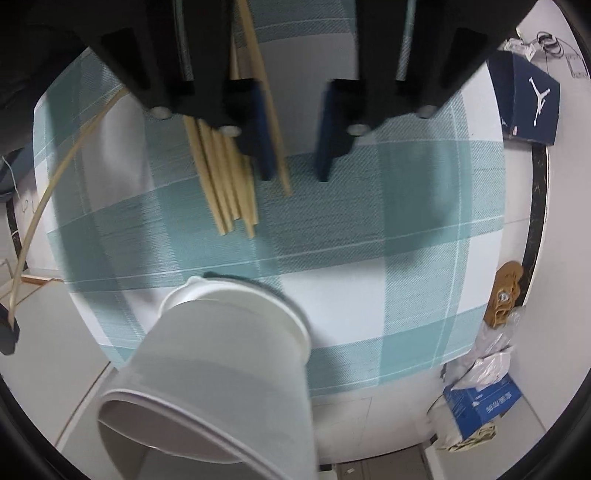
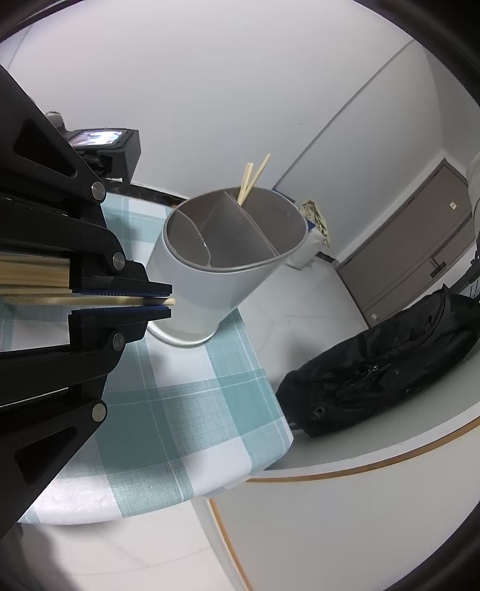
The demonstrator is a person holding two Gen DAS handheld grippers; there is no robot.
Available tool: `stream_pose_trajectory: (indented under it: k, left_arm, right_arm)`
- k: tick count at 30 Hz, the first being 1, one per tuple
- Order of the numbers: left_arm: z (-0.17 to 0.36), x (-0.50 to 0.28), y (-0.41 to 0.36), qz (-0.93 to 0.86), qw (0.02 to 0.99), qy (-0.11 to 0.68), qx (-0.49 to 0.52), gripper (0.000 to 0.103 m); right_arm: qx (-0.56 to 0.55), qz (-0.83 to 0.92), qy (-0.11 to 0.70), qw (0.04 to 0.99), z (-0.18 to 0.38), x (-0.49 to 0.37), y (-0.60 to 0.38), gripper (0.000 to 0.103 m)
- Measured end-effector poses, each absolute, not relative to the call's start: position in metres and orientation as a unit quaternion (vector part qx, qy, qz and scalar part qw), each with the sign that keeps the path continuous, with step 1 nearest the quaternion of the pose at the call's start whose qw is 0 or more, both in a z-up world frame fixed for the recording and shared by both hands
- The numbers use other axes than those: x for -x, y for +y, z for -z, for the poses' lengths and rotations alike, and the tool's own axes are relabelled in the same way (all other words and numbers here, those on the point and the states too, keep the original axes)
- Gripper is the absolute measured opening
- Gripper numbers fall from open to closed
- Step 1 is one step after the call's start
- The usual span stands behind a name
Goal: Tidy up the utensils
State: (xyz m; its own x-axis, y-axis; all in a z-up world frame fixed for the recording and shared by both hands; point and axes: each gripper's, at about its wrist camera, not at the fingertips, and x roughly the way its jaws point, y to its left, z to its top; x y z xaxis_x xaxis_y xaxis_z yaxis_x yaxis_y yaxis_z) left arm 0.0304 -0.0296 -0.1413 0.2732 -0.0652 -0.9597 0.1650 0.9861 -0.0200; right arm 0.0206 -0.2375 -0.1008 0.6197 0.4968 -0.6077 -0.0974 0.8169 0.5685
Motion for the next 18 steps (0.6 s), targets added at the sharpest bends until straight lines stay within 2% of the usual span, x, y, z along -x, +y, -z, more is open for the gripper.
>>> stream_pose_trajectory:
  k: [2,11,18]
  left_arm:
    - [0.141,-0.032,-0.030,0.076,0.797,0.598,-0.038,0.003]
    - [0.139,-0.033,-0.020,0.078,0.806,0.586,-0.009,0.001]
    - [0.113,-0.024,-0.008,0.078,0.836,0.542,0.040,0.001]
  right_arm:
    - [-0.246,-0.172,0.400,0.866,0.101,-0.021,-0.237,0.004]
    - [-0.236,-0.167,0.392,0.873,0.099,-0.017,-0.233,0.004]
    - [-0.228,-0.168,0.381,0.880,0.093,-0.008,-0.230,0.004]
